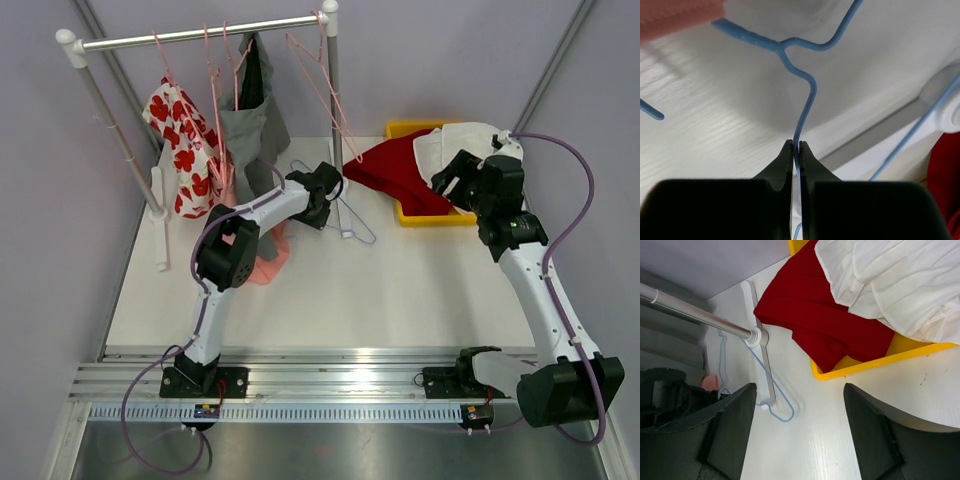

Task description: Remove the skirt from the hanger

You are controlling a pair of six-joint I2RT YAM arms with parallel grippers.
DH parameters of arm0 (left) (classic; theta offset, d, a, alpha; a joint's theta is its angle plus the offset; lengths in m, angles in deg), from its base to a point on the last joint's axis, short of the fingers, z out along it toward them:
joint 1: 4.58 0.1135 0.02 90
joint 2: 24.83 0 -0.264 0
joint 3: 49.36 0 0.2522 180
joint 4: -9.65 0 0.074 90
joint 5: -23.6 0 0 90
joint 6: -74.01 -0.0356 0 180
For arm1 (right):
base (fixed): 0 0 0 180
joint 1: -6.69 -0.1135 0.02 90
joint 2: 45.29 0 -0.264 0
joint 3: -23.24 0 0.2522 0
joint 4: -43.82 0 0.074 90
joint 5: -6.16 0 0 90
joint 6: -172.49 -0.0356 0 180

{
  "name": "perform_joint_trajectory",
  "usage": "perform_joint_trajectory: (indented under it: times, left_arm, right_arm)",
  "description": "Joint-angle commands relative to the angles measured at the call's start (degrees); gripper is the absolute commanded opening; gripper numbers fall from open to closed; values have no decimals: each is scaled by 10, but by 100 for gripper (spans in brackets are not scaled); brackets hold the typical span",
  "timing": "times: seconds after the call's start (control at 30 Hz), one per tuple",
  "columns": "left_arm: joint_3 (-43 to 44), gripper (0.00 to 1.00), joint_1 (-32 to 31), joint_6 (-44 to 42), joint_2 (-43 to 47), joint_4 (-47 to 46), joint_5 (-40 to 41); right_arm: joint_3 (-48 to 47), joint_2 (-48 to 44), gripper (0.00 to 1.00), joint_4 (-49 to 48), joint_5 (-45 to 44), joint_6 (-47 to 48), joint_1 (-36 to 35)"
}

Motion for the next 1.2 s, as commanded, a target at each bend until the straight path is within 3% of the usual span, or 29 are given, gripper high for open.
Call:
perform_joint_trajectory:
  times: [0.0,0.13,0.27,0.43,0.5,0.67,0.9,1.03,1.17]
  left_arm:
    - [-67,0,-37,-87,102,50,70]
    - [-160,0,-79,-133,188,7,90]
    - [-195,0,-115,-171,252,23,132]
    - [-219,0,-141,-320,320,-8,123]
    - [-223,0,-151,-399,332,-5,116]
    - [-290,0,-198,-491,418,60,111]
    - [-363,0,-274,-641,586,37,-36]
    - [-369,0,-353,-678,662,16,-78]
    - [-331,0,-392,-705,704,-2,-117]
  right_arm:
    - [-7,-27,77,7,0,-10,-4]
    - [-25,-51,79,40,5,-11,-4]
    - [-64,-59,84,81,22,5,-3]
    - [-96,-95,91,123,80,33,-4]
    - [-101,-115,98,126,139,47,-4]
    - [-130,-165,99,139,341,99,-4]
    - [-142,-182,99,139,509,91,-4]
    - [-135,-178,100,107,590,53,-3]
    - [-89,-167,99,18,728,-39,-16]
